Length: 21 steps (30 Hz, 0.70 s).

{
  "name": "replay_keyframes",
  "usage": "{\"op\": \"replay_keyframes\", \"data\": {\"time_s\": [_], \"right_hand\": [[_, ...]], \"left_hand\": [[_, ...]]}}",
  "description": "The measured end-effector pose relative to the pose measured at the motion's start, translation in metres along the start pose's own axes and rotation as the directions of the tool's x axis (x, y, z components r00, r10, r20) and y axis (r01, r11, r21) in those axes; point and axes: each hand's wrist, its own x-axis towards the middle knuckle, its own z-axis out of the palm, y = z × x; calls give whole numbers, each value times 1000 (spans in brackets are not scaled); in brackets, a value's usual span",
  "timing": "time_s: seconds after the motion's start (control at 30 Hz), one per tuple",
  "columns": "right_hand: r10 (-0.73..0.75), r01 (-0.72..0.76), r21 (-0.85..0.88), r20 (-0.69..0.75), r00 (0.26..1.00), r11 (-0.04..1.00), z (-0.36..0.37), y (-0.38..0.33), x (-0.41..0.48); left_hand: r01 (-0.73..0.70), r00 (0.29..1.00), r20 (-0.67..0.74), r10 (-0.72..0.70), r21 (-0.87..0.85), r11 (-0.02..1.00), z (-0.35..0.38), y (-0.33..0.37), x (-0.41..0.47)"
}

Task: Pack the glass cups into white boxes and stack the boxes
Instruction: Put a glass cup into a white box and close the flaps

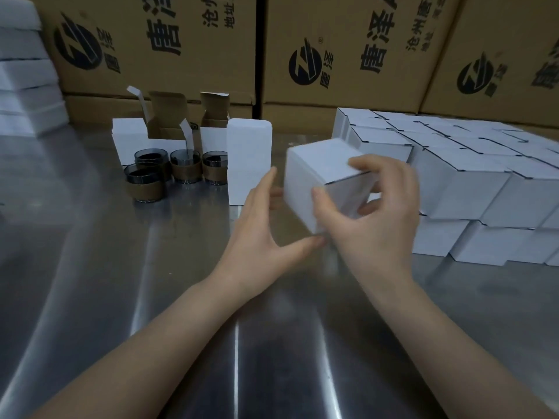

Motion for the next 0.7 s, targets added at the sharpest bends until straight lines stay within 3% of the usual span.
{"op": "replay_keyframes", "data": {"time_s": [0.13, 0.27, 0.7], "right_hand": [[44, -53, -61, -129, 991, 997, -11, 19, 17], [68, -92, -145, -161, 985, 985, -17, 35, 26], [-5, -55, -333, -177, 984, 941, -19, 53, 34]], "left_hand": [[28, 988, 144, -51, 159, 987, -1, -8, -1], [-6, 983, 180, -43, 261, 965, -3, -13, 2], [-50, 952, 303, -40, 284, 958, -3, -16, 1]]}}
